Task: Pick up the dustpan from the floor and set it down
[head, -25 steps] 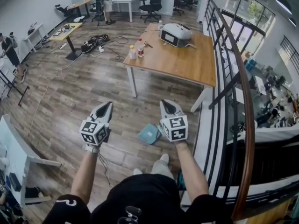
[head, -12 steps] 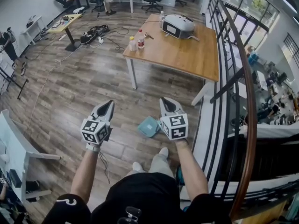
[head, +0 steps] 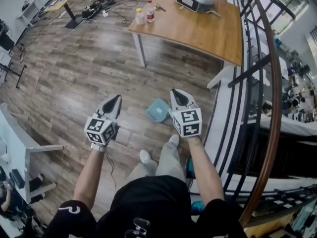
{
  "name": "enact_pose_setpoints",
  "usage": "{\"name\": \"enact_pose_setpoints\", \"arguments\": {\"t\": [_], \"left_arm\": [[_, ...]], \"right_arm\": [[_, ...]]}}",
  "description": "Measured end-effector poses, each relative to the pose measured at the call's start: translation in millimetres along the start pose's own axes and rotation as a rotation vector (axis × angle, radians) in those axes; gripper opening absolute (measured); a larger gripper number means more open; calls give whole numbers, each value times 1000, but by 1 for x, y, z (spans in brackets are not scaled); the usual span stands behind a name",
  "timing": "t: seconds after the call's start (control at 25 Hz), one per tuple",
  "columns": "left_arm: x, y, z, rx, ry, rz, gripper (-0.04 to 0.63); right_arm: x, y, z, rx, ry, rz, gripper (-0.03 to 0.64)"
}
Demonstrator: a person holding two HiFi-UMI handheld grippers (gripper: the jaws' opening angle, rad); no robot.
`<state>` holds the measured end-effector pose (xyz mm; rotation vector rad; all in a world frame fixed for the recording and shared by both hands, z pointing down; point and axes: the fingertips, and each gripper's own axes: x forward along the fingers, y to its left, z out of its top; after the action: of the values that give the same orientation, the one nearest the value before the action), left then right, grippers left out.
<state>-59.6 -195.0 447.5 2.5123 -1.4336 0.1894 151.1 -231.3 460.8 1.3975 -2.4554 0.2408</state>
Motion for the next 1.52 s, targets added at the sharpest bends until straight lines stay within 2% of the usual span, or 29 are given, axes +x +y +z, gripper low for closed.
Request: {"name": "enact_pose_setpoints", "arguments": {"t": [0.28, 0.6, 0.64, 0.68, 0.72, 1.08, 1.2, 1.52], "left_arm": [[37, 2, -41, -25, 10, -17, -6], [69, 10, -110, -68, 41, -51, -6], [73, 9, -119, -73, 49, -55, -6], [76, 8, -128, -78, 56, -58, -7], [80, 7, -136, -84, 63, -61, -7], [96, 10, -190, -123, 90, -58, -7], [102, 13, -202, -121, 97, -59, -7], [104, 20, -228, -139, 111, -47, -6]], "right_arm": [[37, -18, -60, 34, 53, 49, -3], [83, -20, -156, 111, 117, 95, -2], [88, -21, -169, 117, 131, 101, 20], [93, -21, -183, 120, 149, 107, 87], [98, -21, -197, 123, 168, 111, 113], [129, -24, -309, 121, 343, 103, 228], [139, -24, -340, 118, 398, 104, 249], [154, -19, -397, 99, 519, 100, 252]]}}
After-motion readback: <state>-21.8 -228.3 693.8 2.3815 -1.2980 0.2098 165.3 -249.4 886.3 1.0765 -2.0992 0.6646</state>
